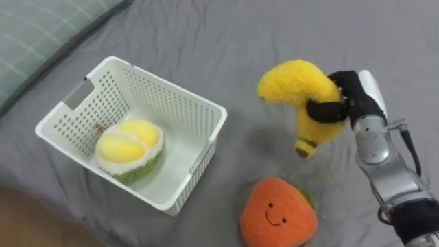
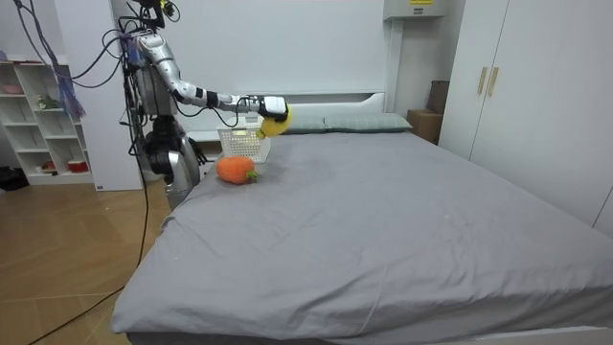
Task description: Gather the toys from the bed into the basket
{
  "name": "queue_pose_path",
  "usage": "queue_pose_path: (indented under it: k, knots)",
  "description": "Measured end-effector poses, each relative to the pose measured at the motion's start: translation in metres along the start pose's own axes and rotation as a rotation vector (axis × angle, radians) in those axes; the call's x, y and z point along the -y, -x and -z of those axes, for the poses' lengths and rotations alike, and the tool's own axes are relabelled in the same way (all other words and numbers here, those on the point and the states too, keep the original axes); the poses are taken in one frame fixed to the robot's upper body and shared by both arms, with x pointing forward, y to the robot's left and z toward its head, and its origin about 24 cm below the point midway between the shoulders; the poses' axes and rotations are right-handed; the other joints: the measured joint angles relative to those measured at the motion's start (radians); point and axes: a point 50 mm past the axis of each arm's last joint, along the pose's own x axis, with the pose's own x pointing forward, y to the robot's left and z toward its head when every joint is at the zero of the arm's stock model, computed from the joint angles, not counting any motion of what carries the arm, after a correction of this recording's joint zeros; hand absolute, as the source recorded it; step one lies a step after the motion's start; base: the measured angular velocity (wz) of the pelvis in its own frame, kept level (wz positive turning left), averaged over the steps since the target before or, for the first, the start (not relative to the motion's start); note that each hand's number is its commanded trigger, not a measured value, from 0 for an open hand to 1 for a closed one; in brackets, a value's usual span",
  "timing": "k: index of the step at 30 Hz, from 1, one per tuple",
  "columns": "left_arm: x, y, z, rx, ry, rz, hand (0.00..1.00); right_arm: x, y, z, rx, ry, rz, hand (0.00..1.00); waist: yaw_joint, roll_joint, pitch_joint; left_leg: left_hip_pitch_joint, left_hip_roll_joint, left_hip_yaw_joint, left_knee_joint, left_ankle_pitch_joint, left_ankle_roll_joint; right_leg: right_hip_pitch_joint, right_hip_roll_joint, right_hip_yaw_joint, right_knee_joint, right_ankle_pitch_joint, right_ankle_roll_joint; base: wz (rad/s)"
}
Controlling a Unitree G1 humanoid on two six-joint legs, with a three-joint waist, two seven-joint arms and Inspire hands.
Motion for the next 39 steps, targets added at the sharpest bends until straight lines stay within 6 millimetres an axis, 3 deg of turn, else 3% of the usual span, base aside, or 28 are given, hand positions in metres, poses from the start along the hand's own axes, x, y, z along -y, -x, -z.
queue_pose_path:
  k: [5,8,17,24,28,30,31,32,33,39]
  knots:
    - [0.004,0.001,0.004,-0.024,0.017,-0.002,0.00,-0.002,0.000,-0.019,0.070,-0.011,-0.046,1.00,0.010,0.004,0.0020,0.042,-0.004,-0.008,0.000,-0.004,0.003,0.050,-0.002,0.004,0.001,-0.001,0.002,0.00]
    - [0.009,0.004,0.014,-0.069,0.018,0.001,0.00,-0.007,0.001,-0.030,0.101,-0.006,-0.068,1.00,0.019,0.006,0.0031,0.052,-0.009,-0.005,0.002,-0.006,0.004,0.056,-0.001,0.028,0.001,-0.006,0.005,-0.04]
    - [0.015,0.006,0.018,-0.089,-0.057,0.006,0.00,-0.020,0.001,-0.051,0.153,-0.010,-0.111,1.00,0.064,0.003,0.0031,0.058,-0.014,-0.015,0.001,-0.004,0.008,0.064,-0.007,0.018,0.001,-0.009,0.007,0.04]
    - [0.016,0.005,0.015,-0.093,-0.066,0.008,0.00,-0.032,-0.002,-0.067,0.183,-0.025,-0.143,1.00,0.097,-0.010,0.0162,0.056,-0.017,-0.038,0.003,-0.005,0.007,0.069,-0.007,-0.003,0.000,-0.009,0.007,0.07]
    - [0.017,0.005,0.014,-0.102,-0.097,0.005,0.00,-0.040,-0.002,-0.073,0.181,-0.026,-0.151,1.00,0.121,-0.014,0.0149,0.049,-0.024,-0.059,0.007,-0.006,0.008,0.074,-0.009,-0.002,0.000,-0.010,0.008,0.11]
    - [0.017,0.005,0.013,-0.100,-0.100,0.005,0.00,-0.044,-0.002,-0.078,0.196,-0.024,-0.162,0.62,0.130,-0.014,0.0148,0.040,-0.026,-0.065,0.014,-0.006,0.008,0.070,-0.009,-0.003,0.000,-0.010,0.008,0.12]
    - [0.017,0.004,0.012,-0.098,-0.099,0.005,0.00,-0.045,-0.002,-0.079,0.201,-0.021,-0.170,0.52,0.141,-0.014,0.0148,0.039,-0.028,-0.070,0.019,-0.006,0.008,0.070,-0.009,-0.003,0.000,-0.010,0.008,0.12]
    - [0.017,0.004,0.011,-0.096,-0.098,0.005,0.00,-0.045,-0.002,-0.080,0.205,-0.020,-0.174,0.15,0.144,-0.014,0.0148,0.038,-0.028,-0.073,0.021,-0.006,0.008,0.070,-0.009,-0.003,0.000,-0.010,0.008,0.18]
    - [0.017,0.004,0.010,-0.095,-0.098,0.003,0.00,-0.047,-0.002,-0.083,0.211,-0.023,-0.178,0.00,0.147,-0.014,0.0143,0.034,-0.031,-0.083,0.024,-0.006,0.008,0.071,-0.010,-0.005,0.001,-0.010,0.008,0.21]
    - [0.017,0.004,0.010,-0.102,-0.124,0.001,0.00,-0.056,-0.001,-0.088,0.204,-0.055,-0.198,0.00,0.171,-0.013,0.0142,0.020,-0.041,-0.115,0.041,-0.005,0.009,0.076,-0.012,-0.015,0.000,-0.013,0.013,0.17]
